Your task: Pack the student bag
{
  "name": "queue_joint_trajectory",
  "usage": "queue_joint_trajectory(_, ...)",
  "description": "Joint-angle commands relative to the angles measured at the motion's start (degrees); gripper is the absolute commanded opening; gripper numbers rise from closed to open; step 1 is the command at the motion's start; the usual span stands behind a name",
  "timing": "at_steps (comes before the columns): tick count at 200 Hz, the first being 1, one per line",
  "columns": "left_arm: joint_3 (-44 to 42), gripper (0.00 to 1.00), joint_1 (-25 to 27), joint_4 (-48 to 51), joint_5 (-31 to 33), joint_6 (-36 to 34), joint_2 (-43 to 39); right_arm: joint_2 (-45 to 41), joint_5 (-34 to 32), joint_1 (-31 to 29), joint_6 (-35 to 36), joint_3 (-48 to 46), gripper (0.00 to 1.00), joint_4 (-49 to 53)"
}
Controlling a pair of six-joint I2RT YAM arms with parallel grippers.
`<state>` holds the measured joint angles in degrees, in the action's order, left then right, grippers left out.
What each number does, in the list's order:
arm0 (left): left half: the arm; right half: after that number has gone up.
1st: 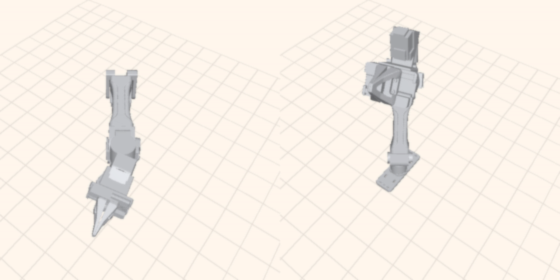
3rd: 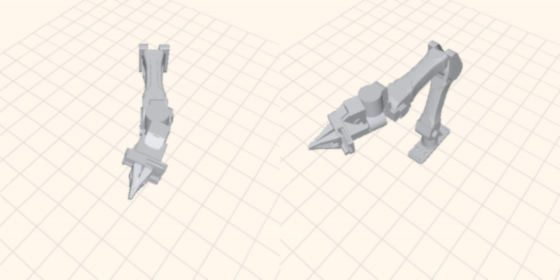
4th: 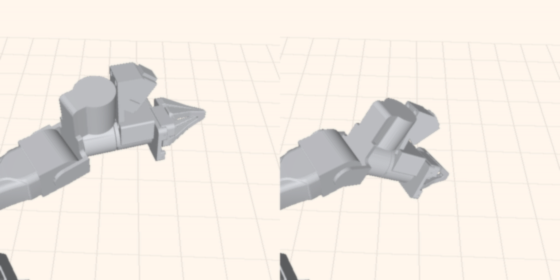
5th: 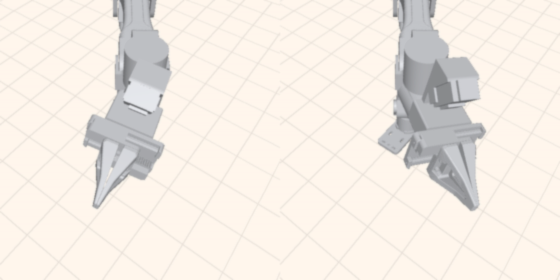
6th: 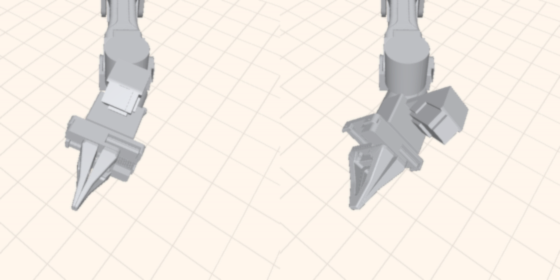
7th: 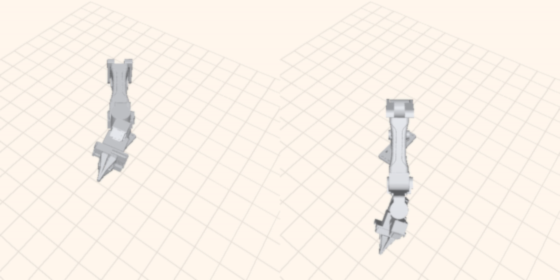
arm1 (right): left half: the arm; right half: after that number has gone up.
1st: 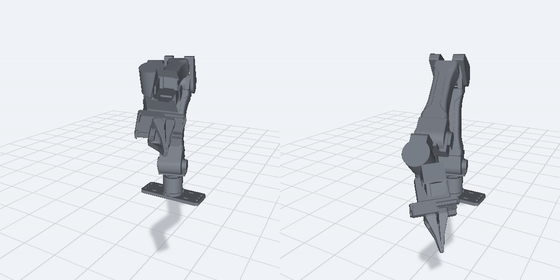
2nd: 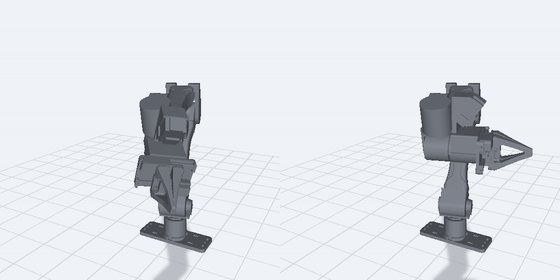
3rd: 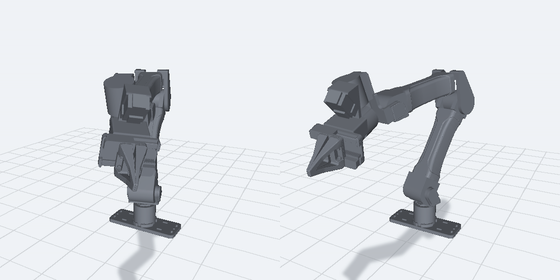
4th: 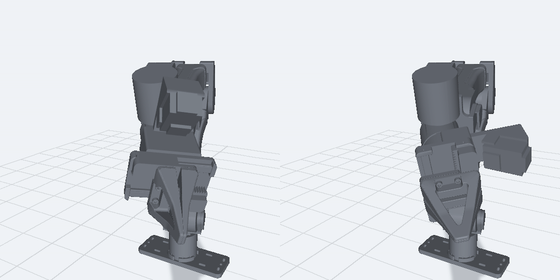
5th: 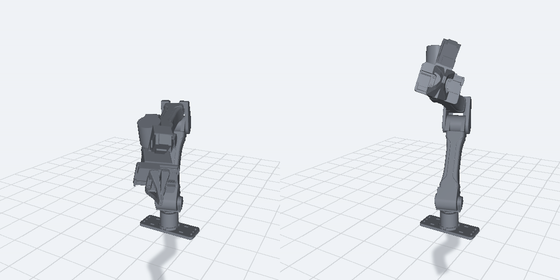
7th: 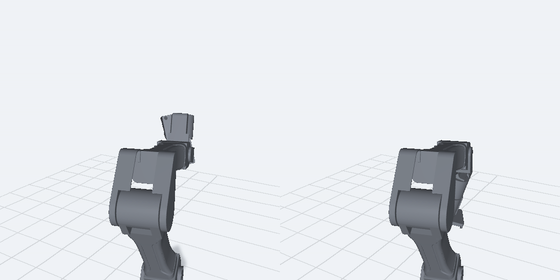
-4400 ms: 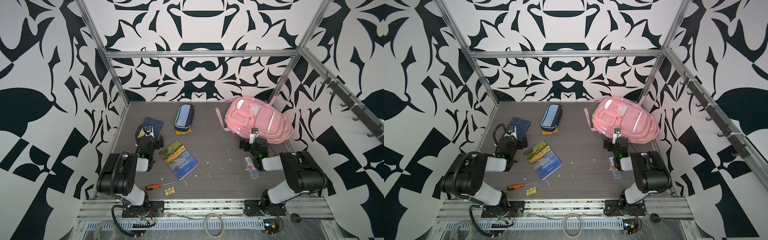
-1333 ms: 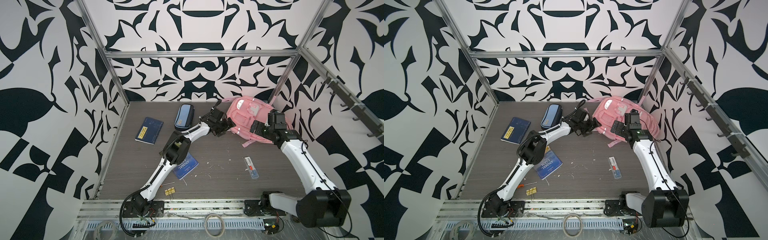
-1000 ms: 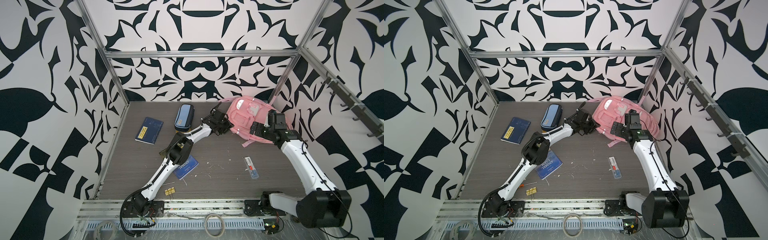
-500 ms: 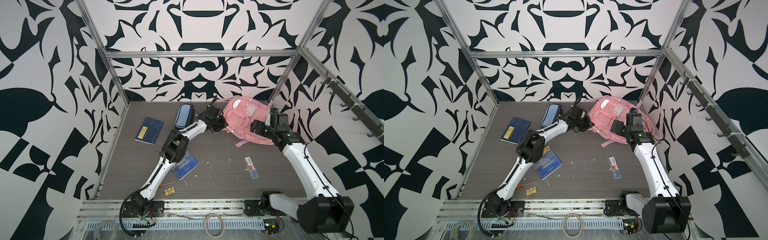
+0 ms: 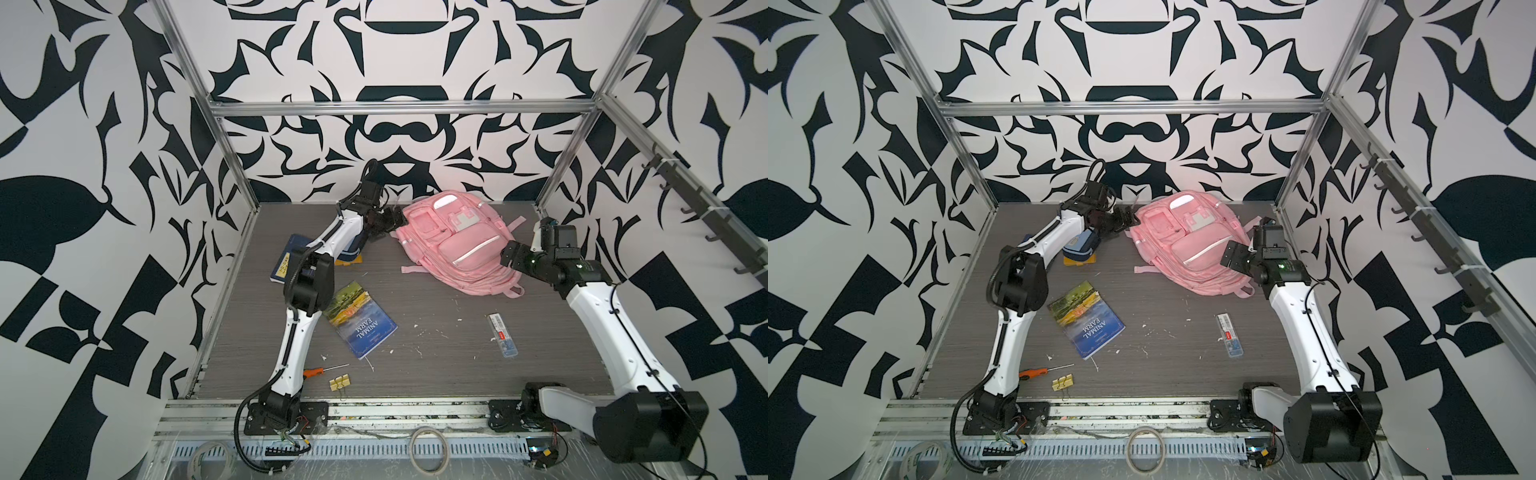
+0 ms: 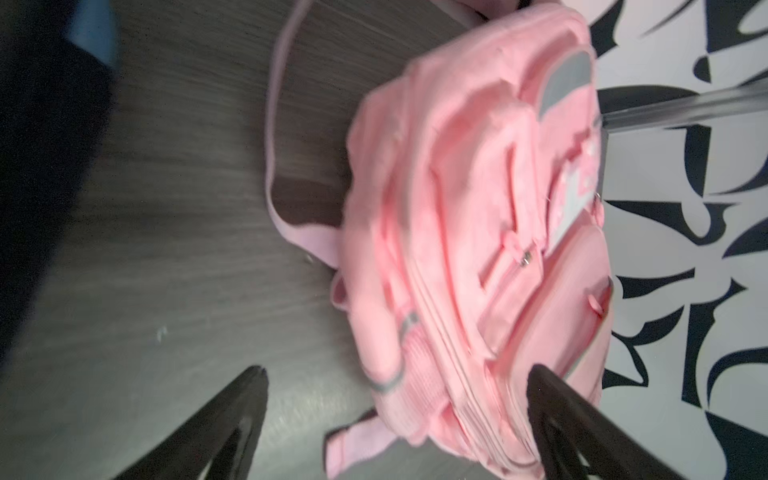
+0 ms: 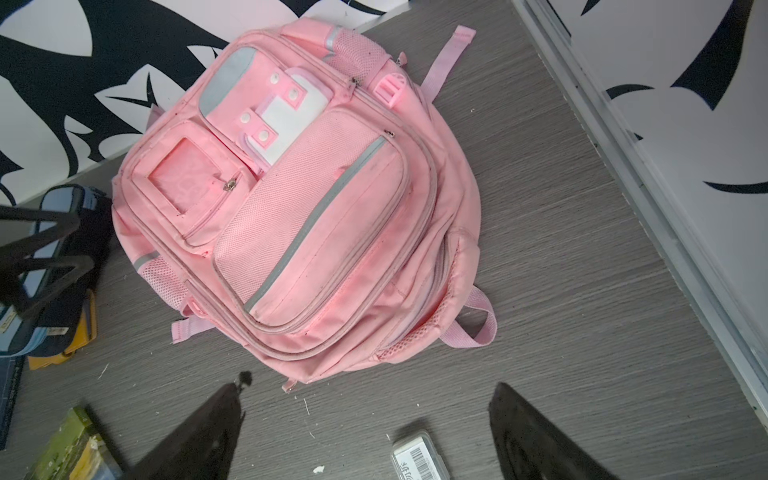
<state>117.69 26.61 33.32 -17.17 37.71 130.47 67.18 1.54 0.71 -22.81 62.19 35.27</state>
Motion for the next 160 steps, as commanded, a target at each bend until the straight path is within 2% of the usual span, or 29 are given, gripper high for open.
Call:
queue_joint_trajectory(1,-9.87,0.99,7.5,-0.84,3.43,-2.28,-11.03,0.03,1.26,2.46,-2.05,0.05,0.96,-0.42)
queue_joint_trajectory(25,-21.06,0.99,12.37,-6.52,0.43,3.69,-15.74,2.7,2.7,5.31,-4.98,-2.02,0.97,-2.38)
queue_joint_trajectory(48,-26.14,0.99,15.14,-12.0,-3.25,9.05,-15.3,8.12,5.48,6.93,-7.77,-2.61,0.97,-5.1)
queue_joint_trajectory(69,-26.43,1.0,15.92,-16.64,-5.78,12.42,-12.9,14.09,8.65,9.6,-9.71,-2.72,0.98,-8.13)
queue_joint_trajectory(84,-25.72,0.99,15.97,-18.18,-6.35,14.6,-10.65,18.11,14.27,12.8,-11.22,-4.14,0.97,-13.78)
queue_joint_trajectory(105,-25.85,0.99,15.59,-20.32,-5.59,17.3,-8.3,22.09,18.5,15.73,-13.07,-4.85,0.94,-18.03)
queue_joint_trajectory(126,-24.66,0.99,15.08,-22.51,-5.58,18.71,-5.56,27.21,20.17,16.08,-9.52,-1.89,0.93,-15.35)
queue_joint_trajectory(149,-23.29,1.0,14.53,-26.0,-6.97,21.62,-1.86,29.39,20.19,16.08,-9.35,-2.53,0.9,-15.51)
queue_joint_trajectory(160,-23.88,0.9,14.37,-28.73,-7.0,23.63,-0.77,29.54,19.9,16.01,-9.28,-2.93,0.85,-15.62)
